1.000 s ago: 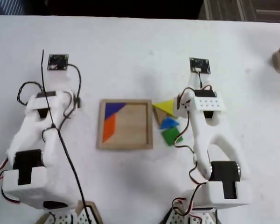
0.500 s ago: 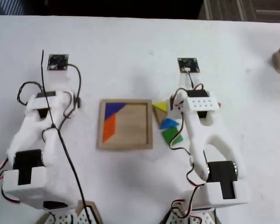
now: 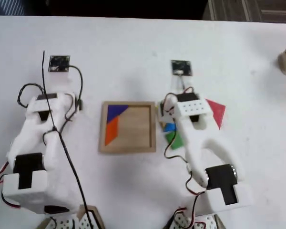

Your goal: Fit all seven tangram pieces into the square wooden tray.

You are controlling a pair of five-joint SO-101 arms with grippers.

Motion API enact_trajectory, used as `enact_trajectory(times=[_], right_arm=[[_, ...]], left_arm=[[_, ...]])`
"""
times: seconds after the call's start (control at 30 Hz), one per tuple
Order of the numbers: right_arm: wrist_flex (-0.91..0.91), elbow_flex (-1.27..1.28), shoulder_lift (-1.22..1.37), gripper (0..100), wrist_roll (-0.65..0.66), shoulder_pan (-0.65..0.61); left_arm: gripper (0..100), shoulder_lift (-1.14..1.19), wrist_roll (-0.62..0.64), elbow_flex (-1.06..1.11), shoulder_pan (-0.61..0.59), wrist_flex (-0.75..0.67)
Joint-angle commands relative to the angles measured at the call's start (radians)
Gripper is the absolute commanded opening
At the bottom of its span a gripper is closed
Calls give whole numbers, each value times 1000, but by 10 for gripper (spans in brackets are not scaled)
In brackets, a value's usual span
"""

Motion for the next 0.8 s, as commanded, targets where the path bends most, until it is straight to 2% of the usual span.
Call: enact_trajectory(times=[0.0, 0.17, 0.43, 0.77], right_arm=[[-19, -5, -2, 176, -11, -16], [-21, -14, 28, 176, 61, -27], [79, -210, 226, 176, 135, -45], [64, -270, 254, 178, 140, -42]], left_arm=[[191, -5, 8, -52, -12, 11], [191, -5, 8, -52, -12, 11], [191, -5, 8, -52, -12, 29], [192, -5, 6, -52, -12, 31]])
